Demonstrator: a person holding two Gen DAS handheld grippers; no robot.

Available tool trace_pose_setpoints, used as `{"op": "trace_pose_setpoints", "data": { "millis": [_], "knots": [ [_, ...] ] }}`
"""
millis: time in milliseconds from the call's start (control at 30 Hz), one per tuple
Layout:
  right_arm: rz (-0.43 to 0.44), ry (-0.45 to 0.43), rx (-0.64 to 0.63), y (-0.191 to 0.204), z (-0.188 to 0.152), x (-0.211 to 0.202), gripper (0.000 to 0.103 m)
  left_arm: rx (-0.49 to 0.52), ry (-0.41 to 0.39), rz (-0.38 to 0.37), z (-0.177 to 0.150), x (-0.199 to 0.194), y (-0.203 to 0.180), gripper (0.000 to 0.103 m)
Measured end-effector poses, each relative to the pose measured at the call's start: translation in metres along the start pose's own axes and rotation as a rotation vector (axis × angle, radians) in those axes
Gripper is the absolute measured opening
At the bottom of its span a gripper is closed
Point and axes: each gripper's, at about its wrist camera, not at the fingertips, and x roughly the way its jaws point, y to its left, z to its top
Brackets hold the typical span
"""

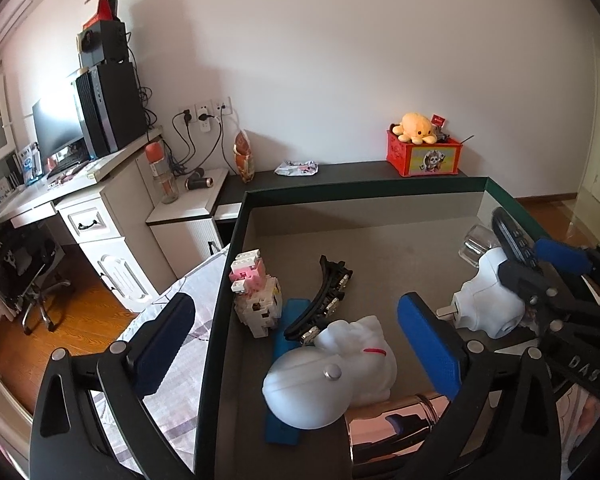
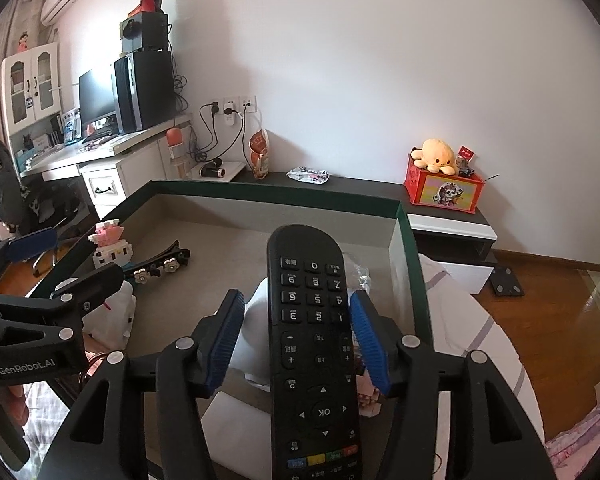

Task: Organize rigid objects
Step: 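Open both tools to release the block figure and remote inside the box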

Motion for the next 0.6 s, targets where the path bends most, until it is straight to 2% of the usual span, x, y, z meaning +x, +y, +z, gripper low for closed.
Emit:
{"op": "trace_pose_setpoints", "data": {
  "millis": [133, 267, 367, 600],
  "knots": [
    [-0.028, -0.034, 0.032, -0.011, 0.003, -0.007, 0.073, -0.007, -0.005, 0.003, 0.000, -0.001, 0.002, 0.103],
    [-0.032, -0.045, 0.062, -0.018, 0.004, -0.009, 0.074, -0.011, -0.003, 0.001, 0.000, -0.001, 0.003, 0.103],
    [-0.024, -0.050, 0.071, -0.021, 0.004, -0.009, 0.079, -0.010, -0.009, 0.001, 0.000, -0.003, 0.002, 0.103],
    [-0.034, -0.046, 0.051, -0.017, 0.003, -0.007, 0.083, 0.001, -0.013, 0.006, 0.000, -0.003, 0.002, 0.103]
  ]
}}
